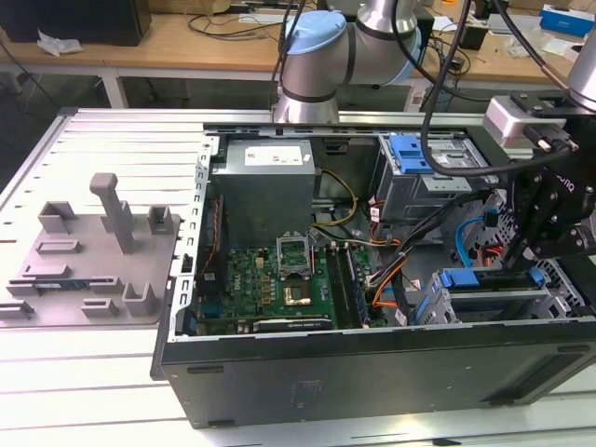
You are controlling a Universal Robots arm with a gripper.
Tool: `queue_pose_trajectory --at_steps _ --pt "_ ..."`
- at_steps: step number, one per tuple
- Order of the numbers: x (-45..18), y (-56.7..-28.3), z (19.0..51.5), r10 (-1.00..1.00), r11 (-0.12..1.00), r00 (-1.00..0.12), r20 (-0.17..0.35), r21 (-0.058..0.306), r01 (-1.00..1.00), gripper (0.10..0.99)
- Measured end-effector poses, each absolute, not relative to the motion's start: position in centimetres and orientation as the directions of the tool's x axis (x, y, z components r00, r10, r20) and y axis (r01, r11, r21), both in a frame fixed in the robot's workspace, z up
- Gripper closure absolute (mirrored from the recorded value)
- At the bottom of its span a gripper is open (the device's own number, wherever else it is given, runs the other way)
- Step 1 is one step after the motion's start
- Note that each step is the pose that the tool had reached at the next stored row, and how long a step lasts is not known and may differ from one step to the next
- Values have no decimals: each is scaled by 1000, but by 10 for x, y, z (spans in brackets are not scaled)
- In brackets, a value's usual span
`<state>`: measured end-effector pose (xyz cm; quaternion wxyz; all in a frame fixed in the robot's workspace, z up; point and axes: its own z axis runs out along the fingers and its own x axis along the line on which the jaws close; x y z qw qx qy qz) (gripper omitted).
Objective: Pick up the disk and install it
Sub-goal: 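Insert the first disk wire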
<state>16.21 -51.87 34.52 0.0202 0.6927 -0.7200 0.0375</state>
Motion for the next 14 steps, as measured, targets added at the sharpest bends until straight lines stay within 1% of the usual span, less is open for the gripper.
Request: queue_pose_trajectory --at_steps 14 --pt "162 -521 338 -996 38 -40 81 -26 -999 918"
